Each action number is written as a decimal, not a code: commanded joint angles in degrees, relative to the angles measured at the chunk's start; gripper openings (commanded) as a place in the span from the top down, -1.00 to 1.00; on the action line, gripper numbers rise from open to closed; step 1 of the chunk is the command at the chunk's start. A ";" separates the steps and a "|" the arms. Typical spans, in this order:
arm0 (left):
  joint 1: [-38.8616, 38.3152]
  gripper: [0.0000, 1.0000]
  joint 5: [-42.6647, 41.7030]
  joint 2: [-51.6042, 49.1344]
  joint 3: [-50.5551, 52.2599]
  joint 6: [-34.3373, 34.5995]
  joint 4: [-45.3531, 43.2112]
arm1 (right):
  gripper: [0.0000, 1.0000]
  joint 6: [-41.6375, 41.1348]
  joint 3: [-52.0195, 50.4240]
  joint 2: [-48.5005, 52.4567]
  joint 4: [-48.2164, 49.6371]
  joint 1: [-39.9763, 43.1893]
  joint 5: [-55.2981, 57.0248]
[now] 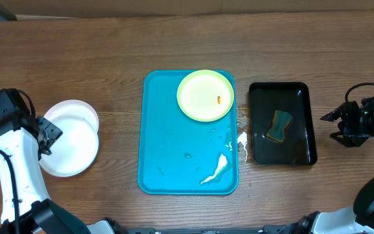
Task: Clean dirty plates on tray and stack at the side
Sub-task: 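Carry the white plate left and stack it on the cleaned white plate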
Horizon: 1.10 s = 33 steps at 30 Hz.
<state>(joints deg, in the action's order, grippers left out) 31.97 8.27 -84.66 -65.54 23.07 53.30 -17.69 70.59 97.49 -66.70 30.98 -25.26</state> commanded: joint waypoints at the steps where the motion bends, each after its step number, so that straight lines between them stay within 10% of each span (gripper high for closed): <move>1: -0.39 -0.11 -12.68 2.95 -6.27 -5.22 1.40 | -0.15 0.83 -0.02 -1.29 0.17 -0.17 -0.39; 5: -4.85 -0.14 -21.03 5.92 -9.25 -10.84 1.53 | -0.14 0.87 -0.02 -1.29 0.46 -1.01 -0.37; 11: -17.64 -0.11 -11.28 7.02 -8.79 -12.39 4.79 | -0.13 2.80 -0.02 -1.29 0.39 -4.92 -0.33; 14: -22.16 0.66 -4.79 6.78 -8.61 -10.82 8.39 | -0.13 2.97 -0.02 -1.29 0.39 -6.40 -0.33; 17: -22.05 0.92 -0.09 6.80 -8.61 -4.96 12.11 | -0.13 2.97 -0.02 -1.29 0.37 -6.60 -0.33; 32: -4.35 0.92 -4.98 4.90 10.25 2.25 -0.35 | -0.14 2.99 -0.02 -1.29 0.35 -6.49 -0.33; 33: -4.22 0.65 -5.60 4.76 11.37 2.25 -2.58 | -0.15 2.99 -0.02 -1.29 0.35 -6.49 -0.33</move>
<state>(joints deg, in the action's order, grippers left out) 26.63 4.64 -78.98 -58.52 23.49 55.46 -15.14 70.59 97.49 -66.63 24.34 -25.28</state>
